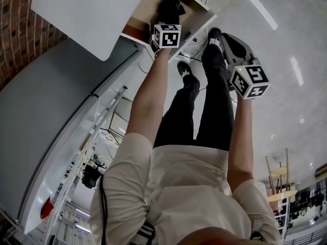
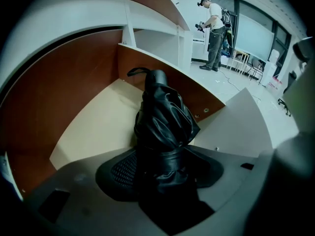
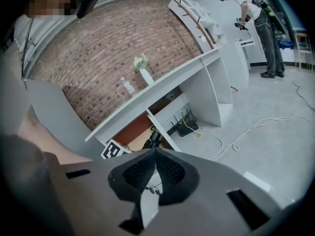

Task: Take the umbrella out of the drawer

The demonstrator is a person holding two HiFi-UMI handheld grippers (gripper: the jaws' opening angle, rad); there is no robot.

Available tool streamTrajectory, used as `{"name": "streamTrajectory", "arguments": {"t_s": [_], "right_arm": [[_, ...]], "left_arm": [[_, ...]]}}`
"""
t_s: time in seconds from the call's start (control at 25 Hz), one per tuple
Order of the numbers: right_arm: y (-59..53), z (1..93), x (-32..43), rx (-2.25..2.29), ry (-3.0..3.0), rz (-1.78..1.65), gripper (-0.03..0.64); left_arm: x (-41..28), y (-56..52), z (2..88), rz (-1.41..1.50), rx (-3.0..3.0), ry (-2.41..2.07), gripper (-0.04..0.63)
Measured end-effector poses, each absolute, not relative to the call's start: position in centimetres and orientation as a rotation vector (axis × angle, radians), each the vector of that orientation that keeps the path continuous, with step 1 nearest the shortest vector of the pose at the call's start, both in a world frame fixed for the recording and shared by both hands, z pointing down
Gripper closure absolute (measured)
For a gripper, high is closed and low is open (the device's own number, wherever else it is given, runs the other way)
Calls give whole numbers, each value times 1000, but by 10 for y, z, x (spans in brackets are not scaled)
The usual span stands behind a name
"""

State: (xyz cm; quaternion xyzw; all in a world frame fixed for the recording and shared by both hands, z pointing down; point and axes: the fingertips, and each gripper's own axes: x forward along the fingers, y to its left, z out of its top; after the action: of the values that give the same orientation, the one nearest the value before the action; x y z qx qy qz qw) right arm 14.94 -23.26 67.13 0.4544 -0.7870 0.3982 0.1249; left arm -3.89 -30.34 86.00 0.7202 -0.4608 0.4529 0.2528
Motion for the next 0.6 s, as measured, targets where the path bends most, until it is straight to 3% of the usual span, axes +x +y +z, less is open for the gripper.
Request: {"name": "streamTrajectory", "arguments": {"t_s": [0.6], "right_arm": [[-202, 610, 94, 1357, -2348, 1157, 548]], "left_arm": [[-31, -288, 784, 1131, 2085, -1230, 337]]}}
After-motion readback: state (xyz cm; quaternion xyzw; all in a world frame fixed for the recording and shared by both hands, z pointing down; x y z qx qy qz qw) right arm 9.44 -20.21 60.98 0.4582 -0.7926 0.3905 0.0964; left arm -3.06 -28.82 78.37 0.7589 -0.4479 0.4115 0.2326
